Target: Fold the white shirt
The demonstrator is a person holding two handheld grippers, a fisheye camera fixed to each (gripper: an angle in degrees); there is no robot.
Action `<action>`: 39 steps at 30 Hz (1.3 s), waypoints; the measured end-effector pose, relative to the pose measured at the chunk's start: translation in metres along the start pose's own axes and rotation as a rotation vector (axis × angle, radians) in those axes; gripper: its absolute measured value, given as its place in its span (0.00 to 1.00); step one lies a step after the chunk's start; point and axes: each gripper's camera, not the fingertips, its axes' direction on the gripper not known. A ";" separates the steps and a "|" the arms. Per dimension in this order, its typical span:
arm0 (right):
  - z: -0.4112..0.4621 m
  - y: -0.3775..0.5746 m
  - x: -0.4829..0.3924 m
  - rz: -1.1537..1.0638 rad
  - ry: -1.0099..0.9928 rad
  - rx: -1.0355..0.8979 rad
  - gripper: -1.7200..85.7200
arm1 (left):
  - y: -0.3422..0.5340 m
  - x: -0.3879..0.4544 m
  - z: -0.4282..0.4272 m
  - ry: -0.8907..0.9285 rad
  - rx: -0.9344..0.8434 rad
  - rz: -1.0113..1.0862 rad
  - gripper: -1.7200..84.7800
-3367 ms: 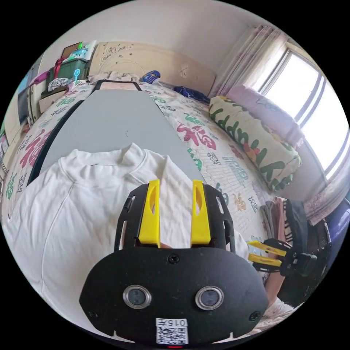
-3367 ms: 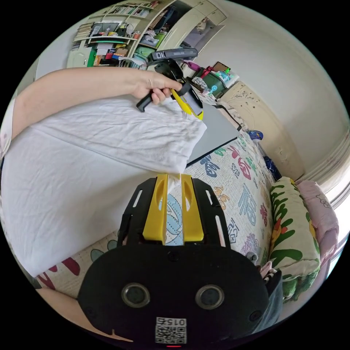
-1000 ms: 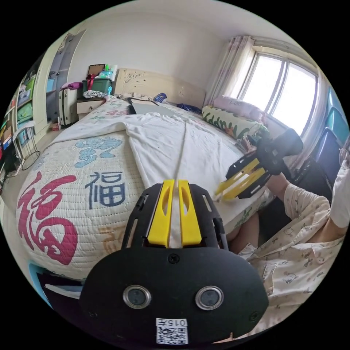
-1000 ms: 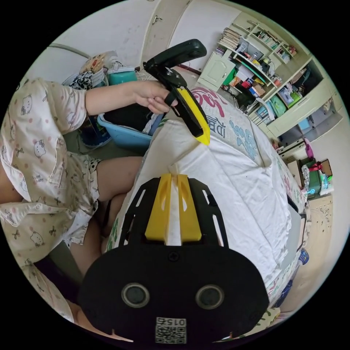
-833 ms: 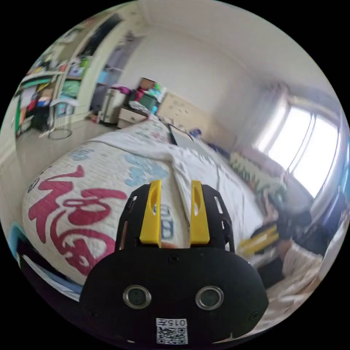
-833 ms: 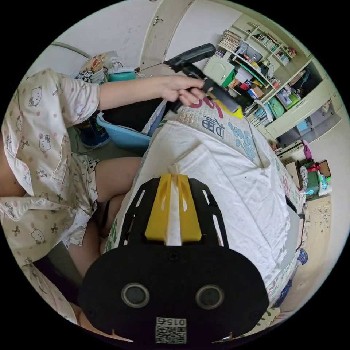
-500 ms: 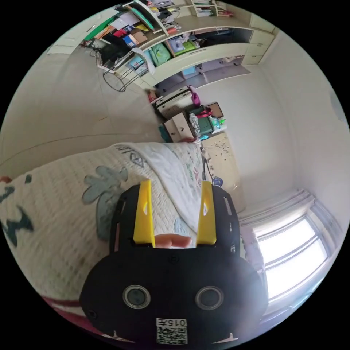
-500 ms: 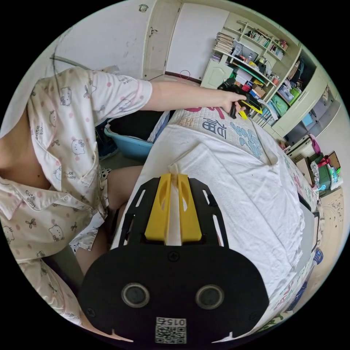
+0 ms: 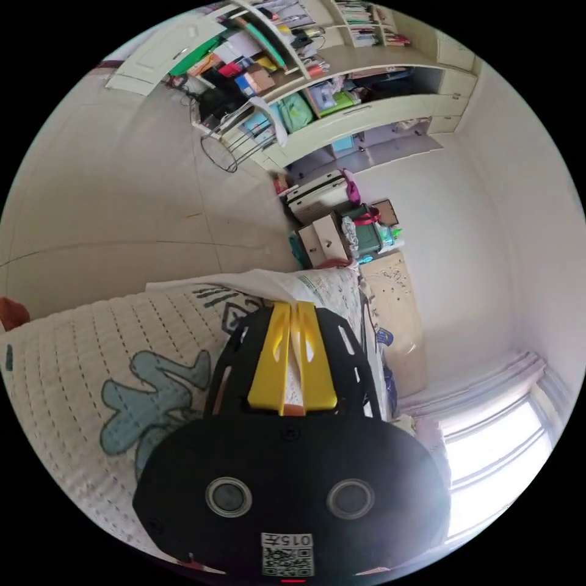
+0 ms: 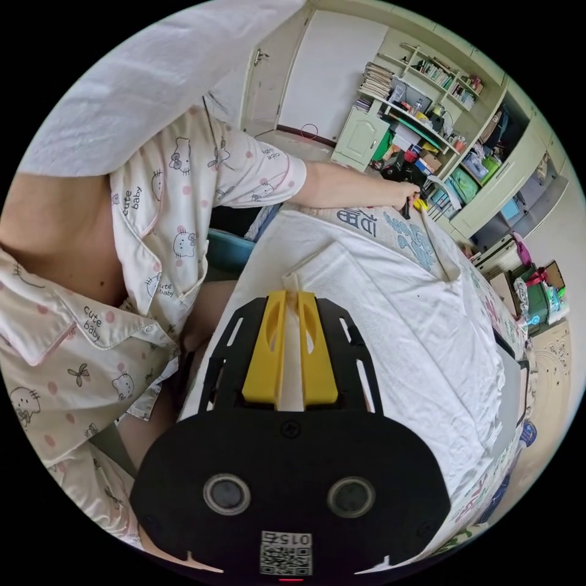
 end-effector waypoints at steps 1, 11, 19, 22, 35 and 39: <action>-0.011 0.008 0.017 0.024 0.006 0.031 0.07 | 0.019 0.021 -0.013 -0.001 0.065 0.134 0.03; -0.169 0.138 0.164 0.208 0.219 0.376 0.07 | 0.479 0.174 -0.068 0.392 0.122 2.127 0.03; -0.177 0.257 0.287 0.474 0.558 0.386 0.10 | 0.571 0.103 -0.031 0.347 0.016 2.313 0.03; -0.142 0.270 0.329 0.468 0.509 0.227 0.11 | 0.588 0.083 -0.022 0.335 0.042 2.330 0.03; 0.029 0.294 0.436 0.371 0.290 -0.175 0.11 | 0.607 0.057 0.011 0.352 0.008 2.266 0.03; 0.061 0.299 0.458 0.353 0.258 -0.234 0.10 | 0.605 0.060 0.021 0.353 -0.003 2.250 0.03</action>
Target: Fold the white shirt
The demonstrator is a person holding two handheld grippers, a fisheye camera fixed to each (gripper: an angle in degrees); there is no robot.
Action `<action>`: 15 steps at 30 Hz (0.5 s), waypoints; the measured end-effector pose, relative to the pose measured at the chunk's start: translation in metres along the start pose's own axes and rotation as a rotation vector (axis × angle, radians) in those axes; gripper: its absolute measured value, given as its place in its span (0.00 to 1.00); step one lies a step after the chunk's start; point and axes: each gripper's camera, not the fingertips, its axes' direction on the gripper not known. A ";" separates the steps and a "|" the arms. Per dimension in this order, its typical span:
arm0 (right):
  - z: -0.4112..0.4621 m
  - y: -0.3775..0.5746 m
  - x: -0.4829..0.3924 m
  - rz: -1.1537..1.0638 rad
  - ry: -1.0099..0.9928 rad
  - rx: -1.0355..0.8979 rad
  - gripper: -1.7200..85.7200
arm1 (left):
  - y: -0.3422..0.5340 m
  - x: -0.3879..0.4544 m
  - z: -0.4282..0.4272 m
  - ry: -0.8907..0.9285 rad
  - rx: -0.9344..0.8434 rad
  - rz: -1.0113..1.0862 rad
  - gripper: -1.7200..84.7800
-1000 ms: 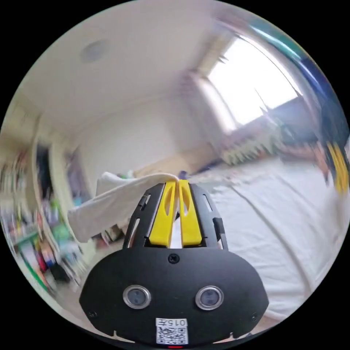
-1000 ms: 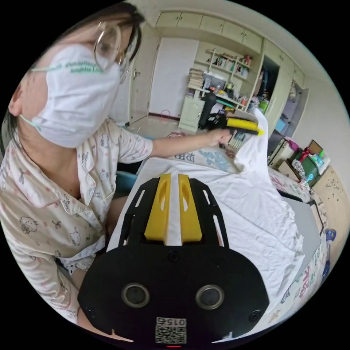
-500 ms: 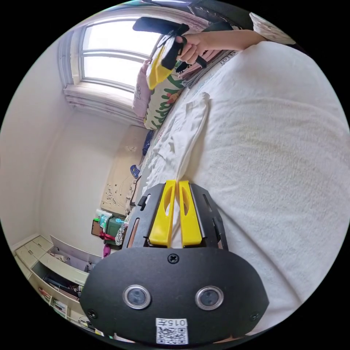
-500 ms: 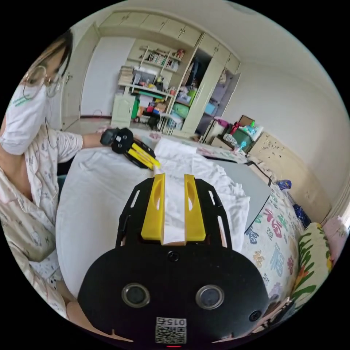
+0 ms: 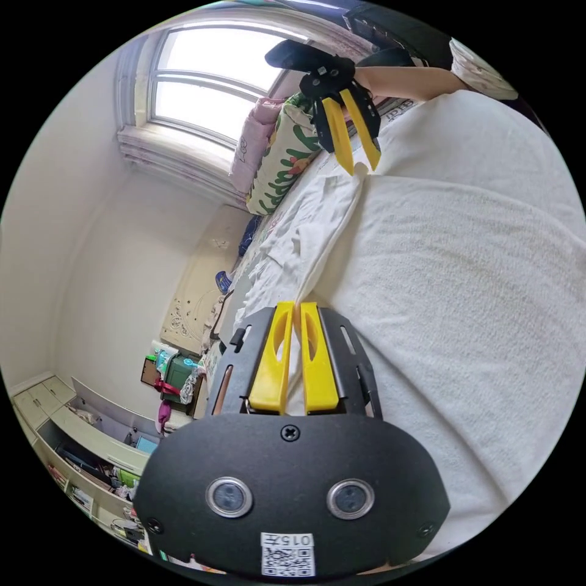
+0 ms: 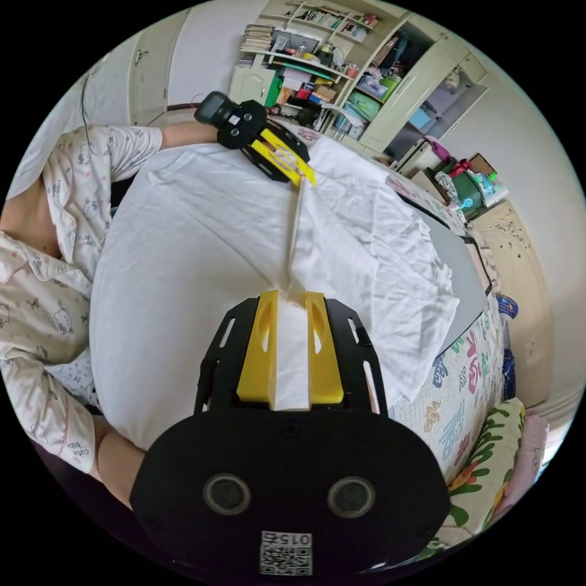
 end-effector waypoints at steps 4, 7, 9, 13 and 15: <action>0.015 -0.015 0.025 0.031 0.005 0.009 0.07 | 0.001 -0.012 0.002 -0.003 0.011 0.001 0.04; -0.001 -0.017 0.044 0.091 0.084 0.061 0.05 | 0.005 -0.041 -0.006 0.003 0.024 -0.057 0.07; -0.024 -0.010 0.055 0.158 0.115 0.113 0.05 | 0.018 -0.071 -0.005 0.006 -0.009 -0.140 0.09; -0.089 0.011 0.047 0.254 0.147 0.245 0.03 | 0.076 -0.146 -0.004 -0.014 -0.059 -0.404 0.11; -0.108 0.014 0.035 0.296 0.190 0.245 0.03 | 0.100 -0.168 0.010 0.090 -0.135 -0.466 0.13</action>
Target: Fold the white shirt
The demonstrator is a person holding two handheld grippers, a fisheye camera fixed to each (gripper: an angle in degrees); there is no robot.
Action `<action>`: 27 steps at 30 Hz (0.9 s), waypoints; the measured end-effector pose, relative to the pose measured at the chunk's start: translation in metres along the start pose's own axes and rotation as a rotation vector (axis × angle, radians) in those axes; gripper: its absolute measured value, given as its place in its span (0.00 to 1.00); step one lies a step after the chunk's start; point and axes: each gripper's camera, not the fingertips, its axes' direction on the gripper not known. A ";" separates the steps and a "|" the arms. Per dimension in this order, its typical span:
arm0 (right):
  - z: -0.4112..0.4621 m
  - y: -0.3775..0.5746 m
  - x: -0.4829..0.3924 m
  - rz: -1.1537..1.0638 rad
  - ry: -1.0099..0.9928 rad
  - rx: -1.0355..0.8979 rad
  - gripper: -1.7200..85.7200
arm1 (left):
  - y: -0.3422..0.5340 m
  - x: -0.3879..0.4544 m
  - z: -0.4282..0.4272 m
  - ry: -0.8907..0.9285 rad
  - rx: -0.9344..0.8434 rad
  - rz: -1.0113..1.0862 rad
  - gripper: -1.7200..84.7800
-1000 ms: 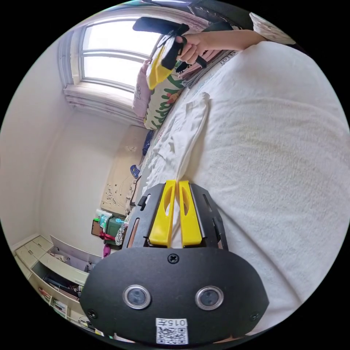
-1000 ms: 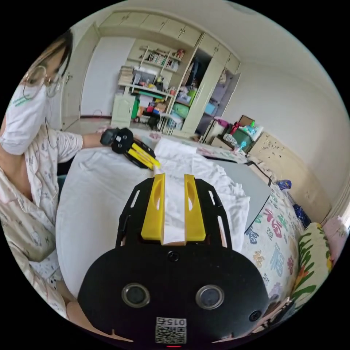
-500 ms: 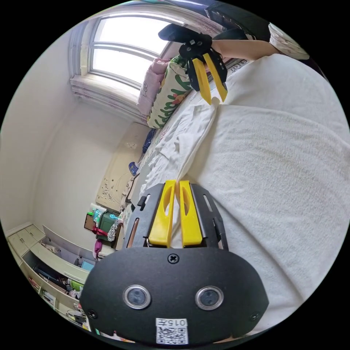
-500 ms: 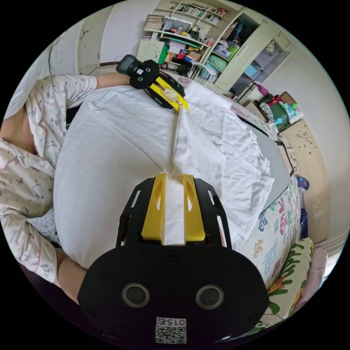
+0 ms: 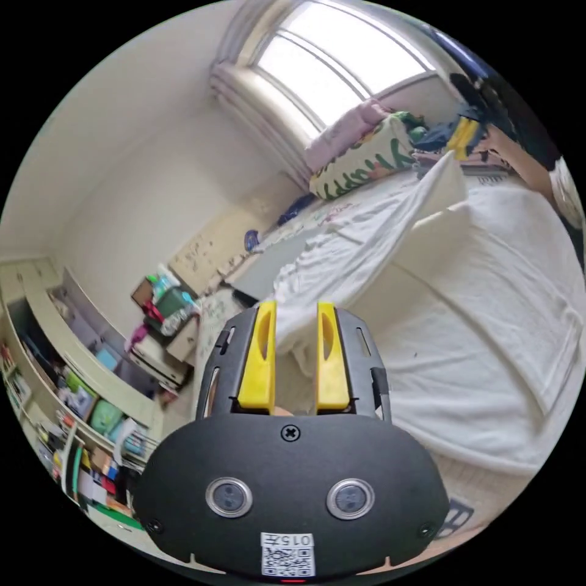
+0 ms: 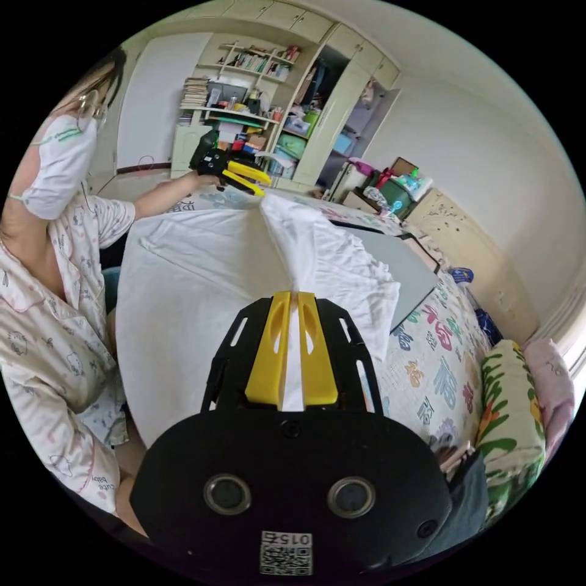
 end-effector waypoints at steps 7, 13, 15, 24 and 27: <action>-0.055 -0.017 -0.074 -0.022 0.069 -0.015 0.03 | -0.013 -0.039 0.035 0.101 -0.053 -0.086 0.13; -0.042 -0.049 -0.108 -0.045 0.079 -0.073 0.03 | -0.040 -0.037 0.073 -0.013 -0.203 -0.030 0.12; -0.036 -0.052 -0.108 -0.023 0.102 -0.103 0.03 | -0.044 -0.047 0.073 0.007 -0.191 -0.050 0.12; -0.045 -0.057 -0.092 0.099 0.066 -0.100 0.04 | -0.059 -0.086 0.064 0.011 -0.132 -0.073 0.04; -0.043 -0.069 -0.106 0.059 0.016 -0.101 0.04 | -0.065 -0.095 0.066 0.022 -0.148 -0.069 0.04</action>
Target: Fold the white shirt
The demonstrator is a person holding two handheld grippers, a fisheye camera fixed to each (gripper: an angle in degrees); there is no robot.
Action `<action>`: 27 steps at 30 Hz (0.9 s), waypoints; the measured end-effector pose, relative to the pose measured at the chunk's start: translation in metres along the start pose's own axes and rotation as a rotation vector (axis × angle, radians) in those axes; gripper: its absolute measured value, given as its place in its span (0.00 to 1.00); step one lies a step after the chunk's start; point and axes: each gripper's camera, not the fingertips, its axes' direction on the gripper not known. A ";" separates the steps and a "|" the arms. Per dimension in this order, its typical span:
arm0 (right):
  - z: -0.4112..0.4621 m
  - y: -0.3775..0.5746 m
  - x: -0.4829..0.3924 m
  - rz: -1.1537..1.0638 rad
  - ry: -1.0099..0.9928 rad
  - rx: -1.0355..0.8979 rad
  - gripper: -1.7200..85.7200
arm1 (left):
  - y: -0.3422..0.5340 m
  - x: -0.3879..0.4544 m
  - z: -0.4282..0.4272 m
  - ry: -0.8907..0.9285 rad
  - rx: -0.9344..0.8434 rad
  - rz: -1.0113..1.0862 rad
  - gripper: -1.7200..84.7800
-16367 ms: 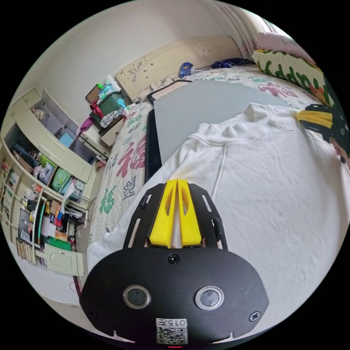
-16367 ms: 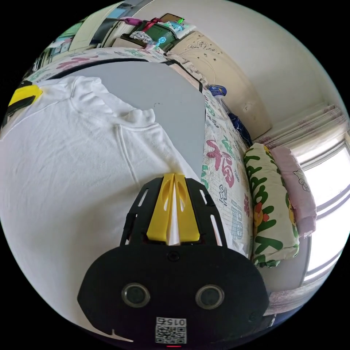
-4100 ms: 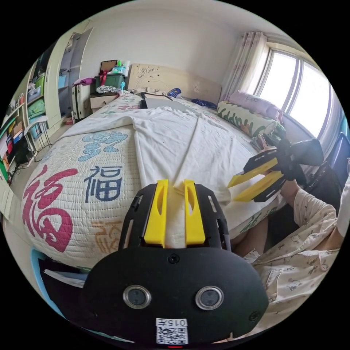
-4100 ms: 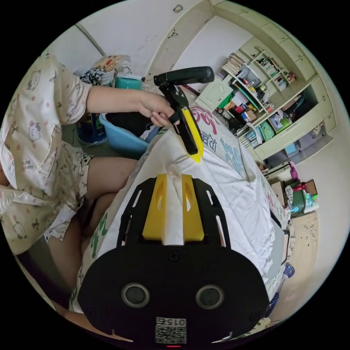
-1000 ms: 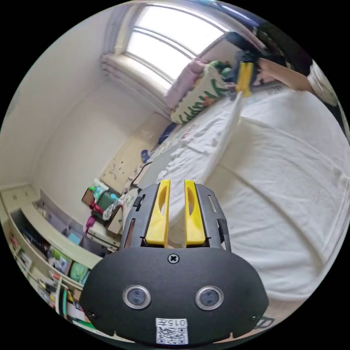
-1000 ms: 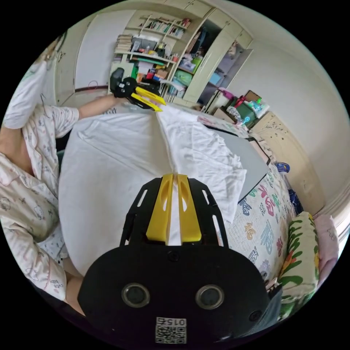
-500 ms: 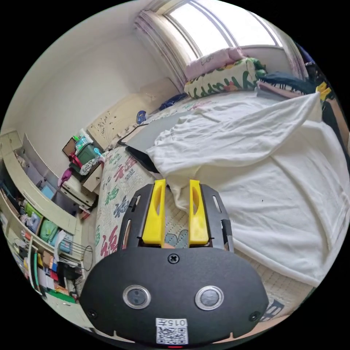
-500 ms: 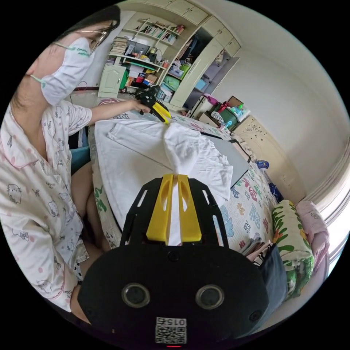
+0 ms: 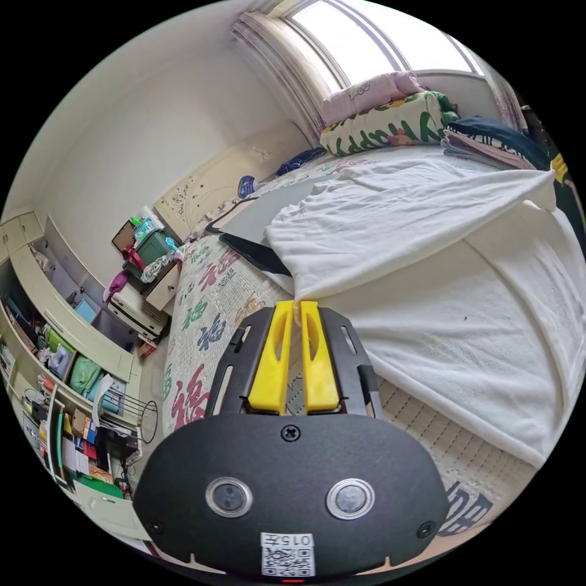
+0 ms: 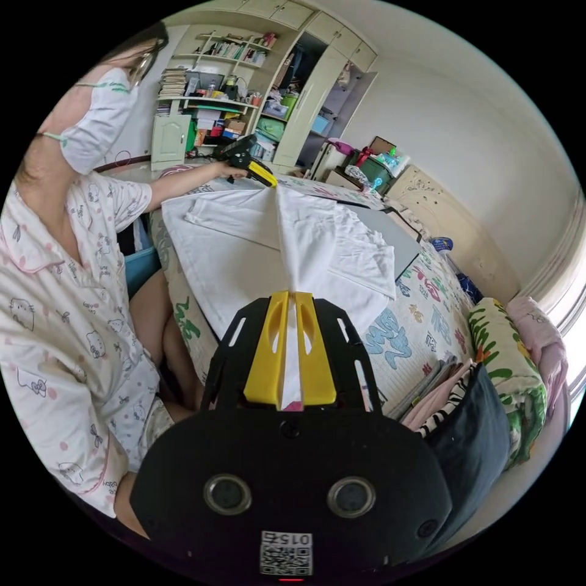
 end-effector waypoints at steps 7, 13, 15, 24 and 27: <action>0.012 -0.020 -0.002 0.003 -0.217 0.107 0.07 | -0.021 0.000 0.009 -0.038 -0.064 0.064 0.03; -0.009 0.007 0.052 0.284 -0.068 0.191 0.07 | -0.030 -0.012 0.007 -0.025 -0.058 0.051 0.03; 0.020 0.002 0.055 0.320 0.007 0.044 0.08 | -0.033 -0.014 0.007 -0.028 -0.060 0.053 0.03; 0.110 -0.077 0.042 0.217 -0.023 -0.024 0.13 | -0.041 -0.021 0.006 -0.041 -0.058 0.056 0.03; 0.102 -0.106 0.046 0.192 0.095 -0.038 0.03 | -0.041 -0.023 0.006 -0.040 -0.053 0.052 0.04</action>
